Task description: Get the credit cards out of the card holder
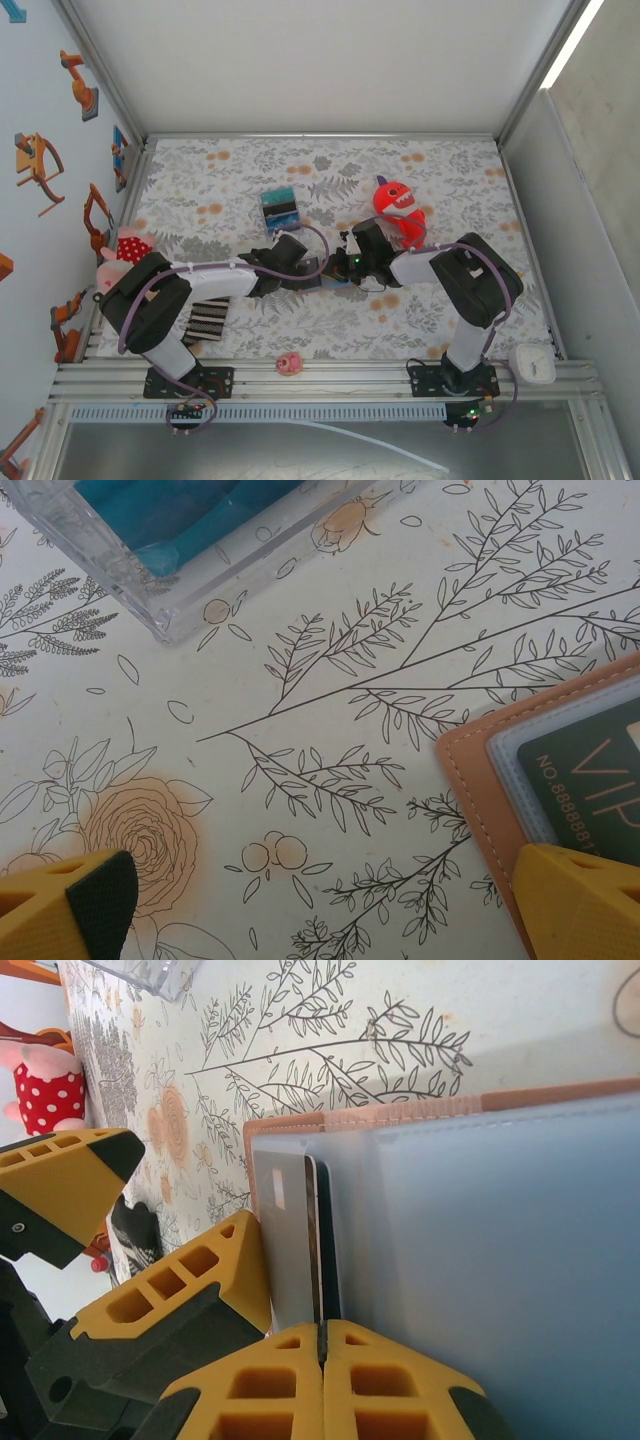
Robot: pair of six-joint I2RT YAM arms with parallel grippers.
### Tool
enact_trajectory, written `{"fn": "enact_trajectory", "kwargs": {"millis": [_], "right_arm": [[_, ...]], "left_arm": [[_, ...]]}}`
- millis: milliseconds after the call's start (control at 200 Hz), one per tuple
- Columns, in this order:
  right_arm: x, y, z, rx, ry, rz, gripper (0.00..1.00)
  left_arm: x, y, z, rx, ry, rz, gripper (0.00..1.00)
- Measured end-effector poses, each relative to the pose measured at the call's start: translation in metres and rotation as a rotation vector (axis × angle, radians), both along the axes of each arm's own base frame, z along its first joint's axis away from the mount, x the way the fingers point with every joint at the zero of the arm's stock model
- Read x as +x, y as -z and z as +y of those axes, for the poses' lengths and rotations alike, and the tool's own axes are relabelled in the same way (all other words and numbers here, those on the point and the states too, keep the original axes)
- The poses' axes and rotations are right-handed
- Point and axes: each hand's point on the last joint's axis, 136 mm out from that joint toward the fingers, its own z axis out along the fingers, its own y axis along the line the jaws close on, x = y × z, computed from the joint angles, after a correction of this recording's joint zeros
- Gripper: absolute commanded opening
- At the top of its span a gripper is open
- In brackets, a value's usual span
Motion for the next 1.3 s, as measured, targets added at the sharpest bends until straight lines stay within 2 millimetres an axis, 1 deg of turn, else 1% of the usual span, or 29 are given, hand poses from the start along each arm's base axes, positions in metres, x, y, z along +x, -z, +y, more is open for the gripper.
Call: {"fn": "enact_trajectory", "kwargs": {"millis": [200, 526, 942, 1077, 1302], "right_arm": [[0.002, 0.001, -0.004, -0.009, 0.002, -0.003, 0.0], [0.0, 0.003, -0.022, -0.103, -0.004, -0.031, 0.0], [-0.001, 0.002, -0.028, -0.145, -0.016, -0.037, 0.0], [-0.002, 0.003, -0.029, -0.147, -0.017, -0.034, 0.0], [0.0, 0.002, -0.028, -0.147, -0.018, -0.038, 0.0]], "left_arm": [[0.0, 0.0, -0.001, 0.005, 0.001, -0.005, 0.97], [0.0, -0.001, 0.0, 0.013, 0.0, -0.014, 0.97], [0.002, -0.006, -0.003, 0.039, 0.046, -0.027, 0.97], [0.007, -0.016, -0.009, 0.026, 0.069, -0.054, 0.97], [0.019, -0.034, -0.033, -0.008, 0.121, -0.11, 0.97]]}}
